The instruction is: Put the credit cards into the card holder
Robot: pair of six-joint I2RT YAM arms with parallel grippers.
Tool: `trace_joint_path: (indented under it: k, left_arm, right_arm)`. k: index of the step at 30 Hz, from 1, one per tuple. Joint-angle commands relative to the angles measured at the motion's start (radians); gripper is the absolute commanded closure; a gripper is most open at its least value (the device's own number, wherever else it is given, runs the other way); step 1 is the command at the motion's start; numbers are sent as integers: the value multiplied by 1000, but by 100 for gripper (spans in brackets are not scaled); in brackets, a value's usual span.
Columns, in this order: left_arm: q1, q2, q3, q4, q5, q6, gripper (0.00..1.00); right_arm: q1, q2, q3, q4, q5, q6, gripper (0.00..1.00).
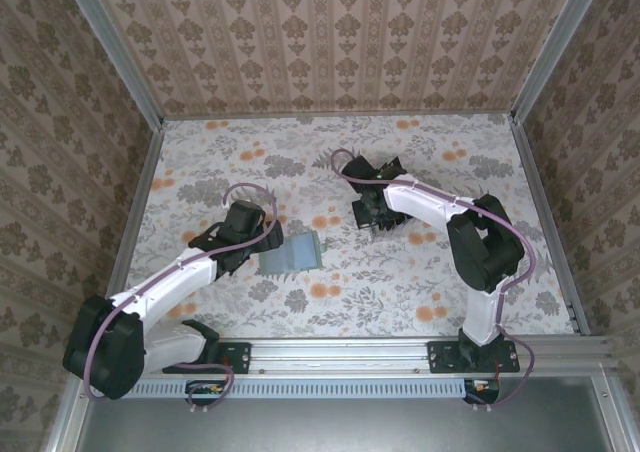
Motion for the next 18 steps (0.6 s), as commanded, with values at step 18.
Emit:
trace_joint_path:
  k: [18]
  left_arm:
    - [0, 45, 57, -97, 16, 42, 0]
  right_arm:
    - [-8, -304, -62, 96, -283, 111, 100]
